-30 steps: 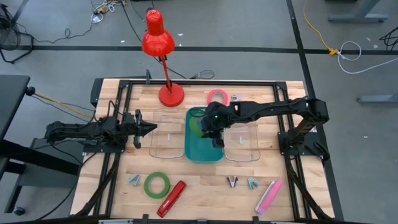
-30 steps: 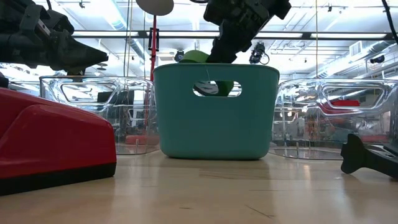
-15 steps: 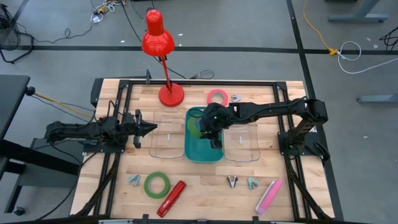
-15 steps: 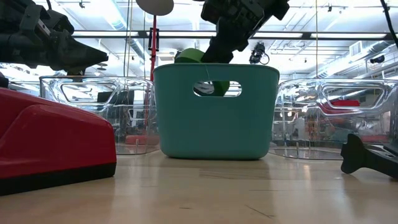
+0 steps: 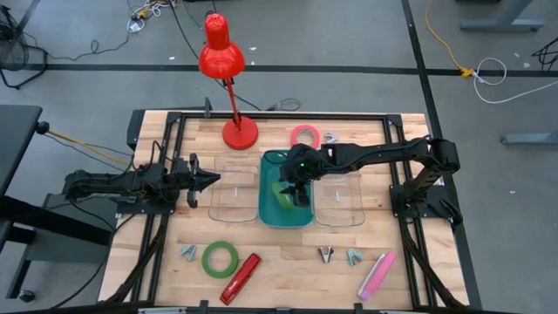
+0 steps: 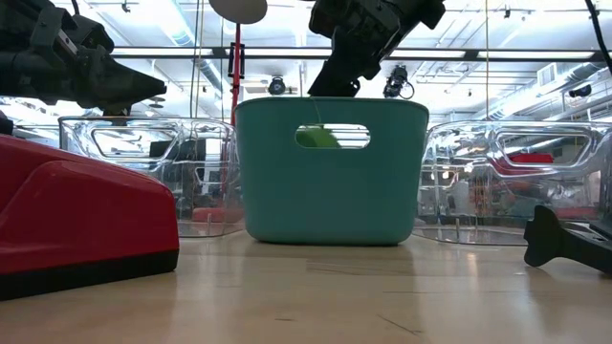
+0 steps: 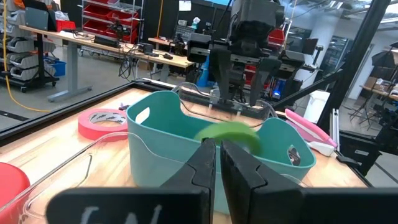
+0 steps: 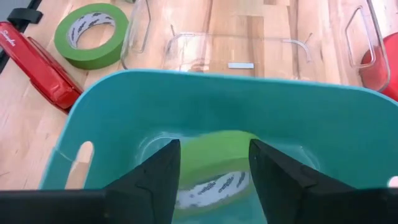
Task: Pick and place Stapler, Stapler remover, tape
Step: Put the top green tape into the green bin, then put the pink tape into the green bin
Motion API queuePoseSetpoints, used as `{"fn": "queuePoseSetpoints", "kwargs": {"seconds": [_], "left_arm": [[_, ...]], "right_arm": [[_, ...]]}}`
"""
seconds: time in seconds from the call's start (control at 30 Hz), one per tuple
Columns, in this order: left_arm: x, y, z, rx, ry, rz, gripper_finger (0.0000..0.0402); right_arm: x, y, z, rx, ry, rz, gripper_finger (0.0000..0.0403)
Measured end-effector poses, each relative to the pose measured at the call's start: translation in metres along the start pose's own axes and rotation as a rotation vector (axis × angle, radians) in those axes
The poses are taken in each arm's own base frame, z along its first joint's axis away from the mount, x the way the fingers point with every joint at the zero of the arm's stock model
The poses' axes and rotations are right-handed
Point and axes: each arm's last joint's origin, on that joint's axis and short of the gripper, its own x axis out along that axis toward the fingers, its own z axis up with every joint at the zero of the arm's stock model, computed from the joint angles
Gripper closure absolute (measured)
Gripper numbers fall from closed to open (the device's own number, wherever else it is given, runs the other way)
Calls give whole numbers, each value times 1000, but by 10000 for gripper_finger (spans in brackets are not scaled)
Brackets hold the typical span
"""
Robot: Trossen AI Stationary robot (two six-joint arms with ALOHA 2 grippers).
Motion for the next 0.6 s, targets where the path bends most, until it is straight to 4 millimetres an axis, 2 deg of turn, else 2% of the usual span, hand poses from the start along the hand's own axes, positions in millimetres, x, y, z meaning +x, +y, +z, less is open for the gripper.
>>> {"fn": "queuePoseSetpoints", "kwargs": {"seconds": [0.6], "left_arm": [[0,0,0,0,0,0,374]], "right_arm": [[0,0,0,20,2,0,200]]}}
